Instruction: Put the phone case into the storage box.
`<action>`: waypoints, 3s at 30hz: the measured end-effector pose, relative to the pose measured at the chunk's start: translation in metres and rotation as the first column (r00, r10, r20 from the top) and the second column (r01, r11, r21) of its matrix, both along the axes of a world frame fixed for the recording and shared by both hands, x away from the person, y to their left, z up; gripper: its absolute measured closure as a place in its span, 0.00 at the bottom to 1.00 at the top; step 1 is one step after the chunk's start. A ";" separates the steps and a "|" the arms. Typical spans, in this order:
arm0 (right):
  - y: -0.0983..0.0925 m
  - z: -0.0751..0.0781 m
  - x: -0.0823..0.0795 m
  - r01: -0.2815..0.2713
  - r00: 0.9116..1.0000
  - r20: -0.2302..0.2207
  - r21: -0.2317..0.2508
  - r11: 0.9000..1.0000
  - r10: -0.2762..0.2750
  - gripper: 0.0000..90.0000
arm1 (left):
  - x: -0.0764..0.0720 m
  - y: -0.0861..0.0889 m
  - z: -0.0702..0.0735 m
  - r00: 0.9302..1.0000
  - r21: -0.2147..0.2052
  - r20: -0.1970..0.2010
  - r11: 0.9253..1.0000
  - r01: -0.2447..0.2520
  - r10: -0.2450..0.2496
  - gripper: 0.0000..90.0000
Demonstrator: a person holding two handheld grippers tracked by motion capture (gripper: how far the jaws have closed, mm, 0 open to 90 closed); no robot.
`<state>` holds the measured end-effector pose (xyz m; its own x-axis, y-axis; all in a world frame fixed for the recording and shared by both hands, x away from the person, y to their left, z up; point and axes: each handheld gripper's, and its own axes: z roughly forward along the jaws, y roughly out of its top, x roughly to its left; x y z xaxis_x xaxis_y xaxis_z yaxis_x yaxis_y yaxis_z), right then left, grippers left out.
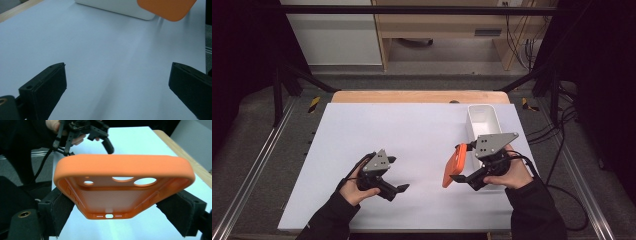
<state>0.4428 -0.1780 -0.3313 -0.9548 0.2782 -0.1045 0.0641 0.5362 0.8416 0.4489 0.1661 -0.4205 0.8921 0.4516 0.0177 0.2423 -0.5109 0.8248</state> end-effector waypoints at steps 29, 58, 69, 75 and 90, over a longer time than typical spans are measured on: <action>-0.025 0.028 0.013 0.254 0.966 0.026 0.069 0.965 -0.256 0.18 | -0.007 0.072 -0.009 0.974 -0.067 0.035 0.973 -0.220 0.222 0.00; -0.031 0.054 0.046 0.476 0.877 0.039 0.072 0.876 -0.479 0.18 | -0.008 0.107 -0.026 0.945 -0.082 0.018 0.943 -0.324 0.326 0.00; -0.035 0.058 0.060 0.568 0.820 0.036 0.062 0.821 -0.571 0.18 | -0.007 0.107 -0.027 0.946 -0.077 0.014 0.943 -0.322 0.324 0.00; -0.038 0.057 0.070 0.615 0.786 0.038 0.057 0.787 -0.617 0.18 | -0.007 0.107 -0.029 0.947 -0.072 0.010 0.945 -0.319 0.320 0.00; -0.045 0.053 0.098 0.735 0.676 -0.004 0.074 0.674 -0.737 0.17 | -0.007 0.106 -0.029 0.950 -0.074 0.007 0.948 -0.311 0.312 0.00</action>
